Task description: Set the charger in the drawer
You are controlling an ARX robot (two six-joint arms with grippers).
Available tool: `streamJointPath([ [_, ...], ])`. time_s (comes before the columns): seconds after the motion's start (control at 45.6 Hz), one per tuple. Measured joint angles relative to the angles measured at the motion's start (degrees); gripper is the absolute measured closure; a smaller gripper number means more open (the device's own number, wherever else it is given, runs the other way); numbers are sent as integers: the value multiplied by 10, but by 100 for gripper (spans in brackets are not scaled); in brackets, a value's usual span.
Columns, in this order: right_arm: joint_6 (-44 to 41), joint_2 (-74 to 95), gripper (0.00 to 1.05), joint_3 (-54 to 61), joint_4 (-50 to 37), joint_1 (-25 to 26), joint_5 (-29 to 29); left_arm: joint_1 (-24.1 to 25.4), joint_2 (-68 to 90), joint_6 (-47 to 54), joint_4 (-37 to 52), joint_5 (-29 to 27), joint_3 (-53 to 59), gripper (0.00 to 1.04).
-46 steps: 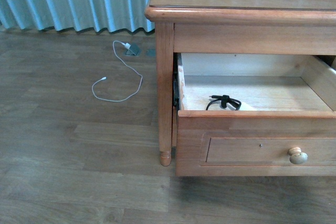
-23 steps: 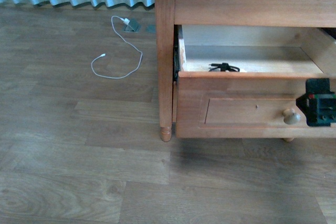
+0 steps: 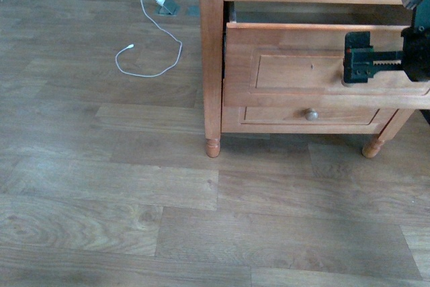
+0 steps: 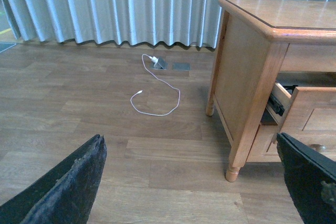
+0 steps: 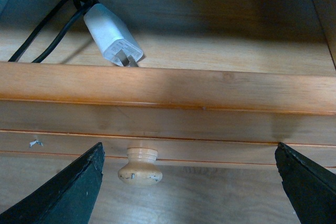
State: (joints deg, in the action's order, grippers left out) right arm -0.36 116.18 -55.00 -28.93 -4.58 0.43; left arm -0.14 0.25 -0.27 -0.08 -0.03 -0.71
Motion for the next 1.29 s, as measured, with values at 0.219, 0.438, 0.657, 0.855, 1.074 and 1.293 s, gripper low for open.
streamJointPath([
  [0.219,25,72,8,-92,-18,-5,15,0,0,0,0,0,0,6],
  [0.438,38,126,8,-152,-58,-12,33,0,0,0,0,0,0,6],
  [0.657,39,141,8,-165,-77,-22,54,0,0,0,0,0,0,6],
  [0.855,41,139,8,-157,-85,-23,55,0,0,0,0,0,0,6],
  [1.074,50,41,8,-63,-101,-9,29,0,0,0,0,0,0,6],
  [1.293,52,-102,8,61,-91,16,-7,0,0,0,0,0,0,6],
])
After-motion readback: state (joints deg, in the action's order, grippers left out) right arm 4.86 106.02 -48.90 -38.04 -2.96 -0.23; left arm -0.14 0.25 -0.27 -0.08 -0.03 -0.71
